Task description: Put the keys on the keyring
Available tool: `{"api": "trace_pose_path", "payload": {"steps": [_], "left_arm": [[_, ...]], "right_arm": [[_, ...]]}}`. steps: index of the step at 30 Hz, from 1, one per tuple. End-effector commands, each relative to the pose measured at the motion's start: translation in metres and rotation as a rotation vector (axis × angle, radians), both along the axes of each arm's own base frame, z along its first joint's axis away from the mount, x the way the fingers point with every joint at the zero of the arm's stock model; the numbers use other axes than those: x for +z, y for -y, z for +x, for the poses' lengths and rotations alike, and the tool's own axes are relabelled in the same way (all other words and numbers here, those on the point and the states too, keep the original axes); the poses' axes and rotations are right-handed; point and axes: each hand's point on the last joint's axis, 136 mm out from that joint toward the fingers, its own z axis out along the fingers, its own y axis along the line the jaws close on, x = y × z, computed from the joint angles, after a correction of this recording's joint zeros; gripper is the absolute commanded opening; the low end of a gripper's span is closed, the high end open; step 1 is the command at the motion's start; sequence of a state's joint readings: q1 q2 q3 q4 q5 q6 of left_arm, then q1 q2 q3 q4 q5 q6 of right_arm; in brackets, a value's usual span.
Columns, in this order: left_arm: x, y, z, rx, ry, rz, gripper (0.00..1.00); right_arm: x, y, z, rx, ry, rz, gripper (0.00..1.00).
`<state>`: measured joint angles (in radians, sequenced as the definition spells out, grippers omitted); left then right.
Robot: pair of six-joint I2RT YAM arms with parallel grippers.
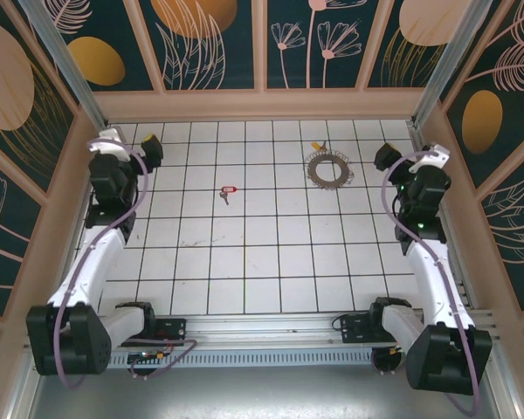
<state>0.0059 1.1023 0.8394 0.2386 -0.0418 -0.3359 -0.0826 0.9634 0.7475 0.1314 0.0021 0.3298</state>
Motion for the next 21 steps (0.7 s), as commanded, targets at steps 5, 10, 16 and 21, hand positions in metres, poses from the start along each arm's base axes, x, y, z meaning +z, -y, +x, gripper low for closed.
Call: {"api": "trace_pose_path", "payload": {"steps": [5,10,16,21], "left_arm": [[-0.057,0.028,-0.024,-0.126,-0.190,-0.171,0.99],[-0.105,0.057,-0.027,-0.251,-0.297,-0.254,0.99],[-0.136,0.066,-0.022,-0.245,-0.422,-0.280,0.99],[-0.150,0.064,-0.019,-0.231,-0.481,-0.277,0.99]], "right_arm": [[-0.096,-0.072,-0.013,0.185,-0.473,0.015,0.94],[-0.144,-0.110,0.007,0.259,-0.658,0.027,0.78],[-0.174,-0.138,0.045,0.262,-0.763,-0.009,0.55],[-0.193,-0.157,0.072,0.256,-0.824,-0.043,0.46]]}}
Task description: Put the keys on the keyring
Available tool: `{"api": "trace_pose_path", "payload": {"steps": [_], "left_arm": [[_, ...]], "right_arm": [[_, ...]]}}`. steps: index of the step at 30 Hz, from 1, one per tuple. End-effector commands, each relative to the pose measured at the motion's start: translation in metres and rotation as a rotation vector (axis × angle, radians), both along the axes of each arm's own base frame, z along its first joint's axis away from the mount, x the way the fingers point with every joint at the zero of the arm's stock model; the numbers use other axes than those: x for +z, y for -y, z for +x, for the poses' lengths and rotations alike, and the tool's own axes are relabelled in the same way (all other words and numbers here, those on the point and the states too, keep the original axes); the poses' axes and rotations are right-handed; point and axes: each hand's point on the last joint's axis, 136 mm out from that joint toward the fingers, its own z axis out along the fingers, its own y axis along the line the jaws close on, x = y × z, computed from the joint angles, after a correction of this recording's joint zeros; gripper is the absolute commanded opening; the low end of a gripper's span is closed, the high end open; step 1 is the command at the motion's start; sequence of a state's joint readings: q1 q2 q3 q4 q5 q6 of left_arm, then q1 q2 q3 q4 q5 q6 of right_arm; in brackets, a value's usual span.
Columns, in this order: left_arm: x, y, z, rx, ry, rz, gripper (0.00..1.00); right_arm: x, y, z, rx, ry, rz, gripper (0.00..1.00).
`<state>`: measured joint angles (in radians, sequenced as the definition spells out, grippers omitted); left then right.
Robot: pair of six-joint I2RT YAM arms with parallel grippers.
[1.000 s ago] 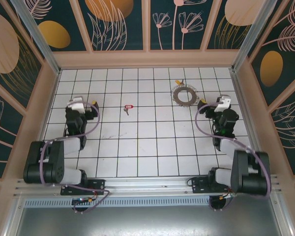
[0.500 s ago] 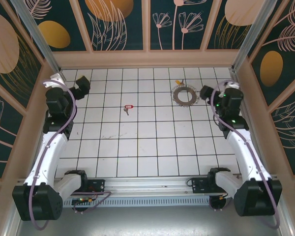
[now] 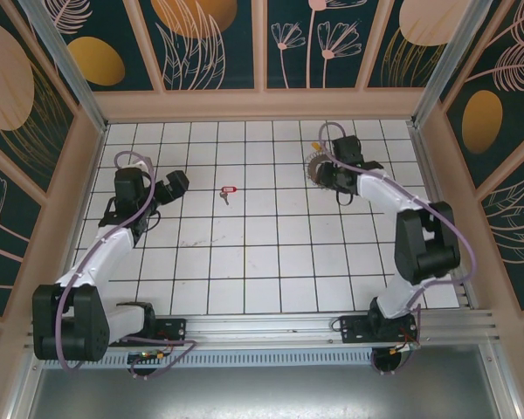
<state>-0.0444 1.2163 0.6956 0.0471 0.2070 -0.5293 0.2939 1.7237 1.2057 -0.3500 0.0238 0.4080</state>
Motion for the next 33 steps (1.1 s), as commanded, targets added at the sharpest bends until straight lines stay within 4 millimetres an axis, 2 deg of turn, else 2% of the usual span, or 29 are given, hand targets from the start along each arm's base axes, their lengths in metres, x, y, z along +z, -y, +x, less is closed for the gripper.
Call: {"api": "trace_pose_path", "payload": {"steps": [1,3,5,9,14,20,25,29,33], "left_arm": [[0.001,0.004,0.005,-0.010,-0.024,-0.024,0.99],[-0.004,0.005,0.006,-0.015,-0.040,-0.031,0.99],[-0.010,0.005,0.006,-0.014,-0.060,-0.032,0.99],[-0.018,0.006,0.008,-0.018,-0.084,-0.029,0.99],[-0.030,0.012,0.009,-0.039,-0.121,-0.050,0.99],[-0.038,0.014,0.011,-0.051,-0.151,-0.044,0.99],[-0.036,0.009,0.011,-0.038,-0.138,-0.014,0.99],[-0.035,0.007,0.011,-0.031,-0.135,-0.004,0.99],[-0.034,0.008,0.010,-0.031,-0.131,0.003,0.99]], "right_arm": [[-0.009,0.001,0.011,-0.052,-0.057,-0.065,0.42],[-0.023,0.013,0.014,-0.142,-0.105,-0.112,0.36],[-0.035,0.017,0.017,-0.214,-0.127,-0.109,0.34],[-0.045,-0.001,0.030,-0.200,-0.136,-0.153,0.33],[-0.040,-0.010,0.043,-0.163,-0.120,-0.234,0.34],[-0.055,-0.010,0.041,-0.144,-0.166,-0.182,0.32],[-0.073,-0.012,0.030,-0.118,-0.233,-0.159,0.30],[-0.073,-0.004,0.031,-0.145,-0.229,-0.148,0.27],[-0.084,-0.003,0.030,-0.144,-0.261,-0.117,0.27]]}}
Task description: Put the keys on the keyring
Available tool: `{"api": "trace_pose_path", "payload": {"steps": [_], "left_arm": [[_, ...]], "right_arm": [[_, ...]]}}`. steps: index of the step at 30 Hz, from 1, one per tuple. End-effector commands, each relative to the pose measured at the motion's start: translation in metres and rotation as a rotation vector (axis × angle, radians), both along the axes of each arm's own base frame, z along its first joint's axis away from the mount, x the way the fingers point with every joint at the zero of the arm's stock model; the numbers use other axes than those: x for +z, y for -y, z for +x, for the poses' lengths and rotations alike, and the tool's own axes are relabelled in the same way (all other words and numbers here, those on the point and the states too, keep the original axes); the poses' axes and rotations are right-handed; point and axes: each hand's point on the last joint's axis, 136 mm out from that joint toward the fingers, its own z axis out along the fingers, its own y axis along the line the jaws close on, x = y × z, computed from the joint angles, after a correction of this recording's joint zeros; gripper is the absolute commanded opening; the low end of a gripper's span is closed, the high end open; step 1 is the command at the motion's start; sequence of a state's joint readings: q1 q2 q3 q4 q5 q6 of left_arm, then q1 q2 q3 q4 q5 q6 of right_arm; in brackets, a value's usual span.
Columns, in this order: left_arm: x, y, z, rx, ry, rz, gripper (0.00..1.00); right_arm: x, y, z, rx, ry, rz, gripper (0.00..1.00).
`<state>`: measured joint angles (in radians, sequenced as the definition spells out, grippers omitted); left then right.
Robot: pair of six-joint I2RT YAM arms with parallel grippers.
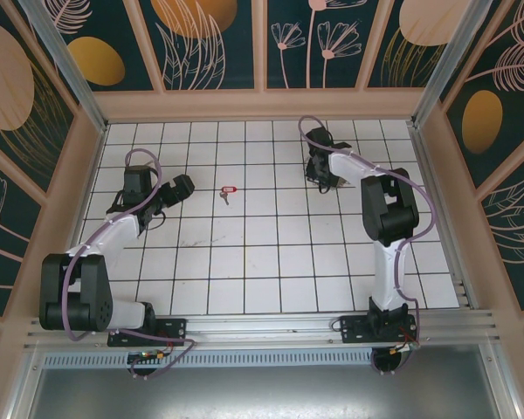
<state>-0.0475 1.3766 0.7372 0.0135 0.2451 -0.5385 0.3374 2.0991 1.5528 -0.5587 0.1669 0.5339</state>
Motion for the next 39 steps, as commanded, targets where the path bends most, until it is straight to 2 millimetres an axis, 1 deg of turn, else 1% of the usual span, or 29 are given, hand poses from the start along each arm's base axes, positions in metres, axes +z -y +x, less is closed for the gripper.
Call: {"api": "trace_pose_path", "payload": {"steps": [1,3,5,7,8,11,13,18,20,24,31,33,36,39], "left_arm": [[0.012,-0.001,0.003,-0.002,0.028,0.032,0.99],[0.014,-0.002,0.002,0.003,0.035,0.045,0.99],[0.014,-0.003,0.002,0.005,0.037,0.050,0.99],[0.015,-0.003,0.002,0.005,0.038,0.050,0.99],[0.016,-0.003,0.002,0.004,0.041,0.050,0.99],[0.017,-0.004,0.002,0.006,0.042,0.059,0.99],[0.018,-0.004,0.002,0.007,0.046,0.061,0.99],[0.020,-0.004,0.003,0.004,0.050,0.061,0.98],[0.020,-0.004,0.002,0.005,0.052,0.061,0.99],[0.021,-0.004,0.002,0.004,0.052,0.065,0.99],[0.022,-0.006,0.002,0.010,0.057,0.076,0.99],[0.022,-0.007,0.002,0.012,0.056,0.081,0.99],[0.022,-0.008,0.000,0.015,0.053,0.093,0.99],[0.024,-0.009,0.000,0.013,0.062,0.099,0.99]], "right_arm": [[-0.020,0.005,-0.008,-0.011,-0.069,0.018,0.27],[-0.022,0.003,-0.007,-0.003,-0.077,0.021,0.25],[-0.024,0.001,-0.006,0.002,-0.081,0.026,0.21],[-0.024,0.000,-0.006,0.005,-0.083,0.022,0.20],[-0.022,0.000,-0.006,0.007,-0.077,0.019,0.20],[-0.018,-0.005,-0.006,0.030,-0.062,0.014,0.12],[-0.016,-0.010,-0.006,0.051,-0.054,0.012,0.11],[-0.013,-0.019,-0.015,0.108,-0.060,-0.009,0.03],[-0.011,-0.022,-0.019,0.126,-0.065,-0.012,0.02],[-0.012,-0.039,-0.030,0.207,-0.087,0.005,0.00],[-0.015,-0.087,-0.060,0.413,-0.158,0.010,0.00],[-0.015,-0.107,-0.074,0.480,-0.198,0.040,0.00],[-0.017,-0.133,-0.103,0.616,-0.256,0.022,0.00],[-0.015,-0.143,-0.133,0.719,-0.286,-0.020,0.01]]}}
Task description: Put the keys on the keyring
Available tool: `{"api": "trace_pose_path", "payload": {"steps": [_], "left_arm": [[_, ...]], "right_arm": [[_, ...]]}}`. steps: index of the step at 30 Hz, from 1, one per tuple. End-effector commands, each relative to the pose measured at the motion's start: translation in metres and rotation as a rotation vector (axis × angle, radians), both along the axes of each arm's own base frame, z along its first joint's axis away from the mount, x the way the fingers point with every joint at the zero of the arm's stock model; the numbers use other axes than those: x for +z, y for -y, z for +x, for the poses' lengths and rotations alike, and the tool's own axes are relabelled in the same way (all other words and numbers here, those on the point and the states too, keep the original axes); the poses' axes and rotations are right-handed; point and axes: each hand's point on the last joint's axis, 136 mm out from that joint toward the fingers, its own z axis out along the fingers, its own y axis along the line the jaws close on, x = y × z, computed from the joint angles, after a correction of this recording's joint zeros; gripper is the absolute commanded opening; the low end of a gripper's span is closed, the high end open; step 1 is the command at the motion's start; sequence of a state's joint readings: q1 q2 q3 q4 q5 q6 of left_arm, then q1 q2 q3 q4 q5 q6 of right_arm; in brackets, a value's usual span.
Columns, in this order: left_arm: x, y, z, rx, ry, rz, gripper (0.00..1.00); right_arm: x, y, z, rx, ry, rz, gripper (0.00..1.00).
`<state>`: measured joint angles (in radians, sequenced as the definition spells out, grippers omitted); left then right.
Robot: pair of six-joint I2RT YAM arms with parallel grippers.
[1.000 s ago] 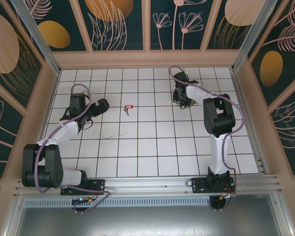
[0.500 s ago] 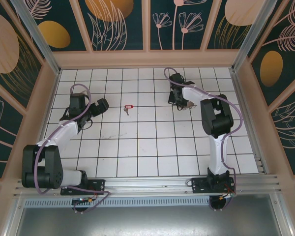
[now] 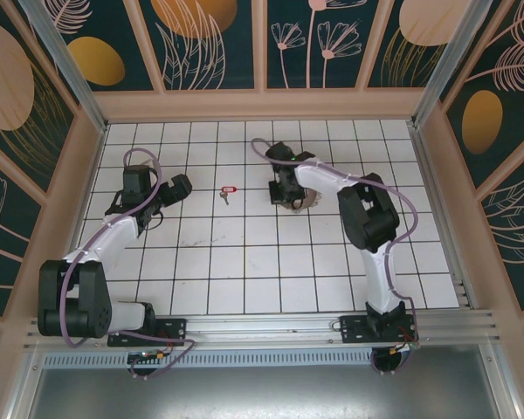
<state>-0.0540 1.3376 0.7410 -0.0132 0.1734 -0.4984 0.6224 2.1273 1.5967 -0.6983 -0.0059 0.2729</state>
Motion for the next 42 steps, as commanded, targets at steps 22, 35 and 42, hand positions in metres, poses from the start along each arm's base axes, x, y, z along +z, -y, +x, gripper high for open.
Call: {"api": "trace_pose_path", "payload": {"steps": [22,35,42], "left_arm": [[0.031,0.032,-0.002,-0.138,0.112,-0.049,0.99],[0.039,0.040,-0.004,-0.170,0.133,-0.069,0.99],[0.041,0.041,-0.005,-0.171,0.137,-0.078,0.98]], "right_arm": [[0.051,0.041,-0.128,0.111,-0.059,0.016,0.32],[0.031,0.036,-0.130,-0.397,-0.117,0.218,0.31],[0.017,0.043,-0.133,-0.520,-0.153,0.214,0.31]]}}
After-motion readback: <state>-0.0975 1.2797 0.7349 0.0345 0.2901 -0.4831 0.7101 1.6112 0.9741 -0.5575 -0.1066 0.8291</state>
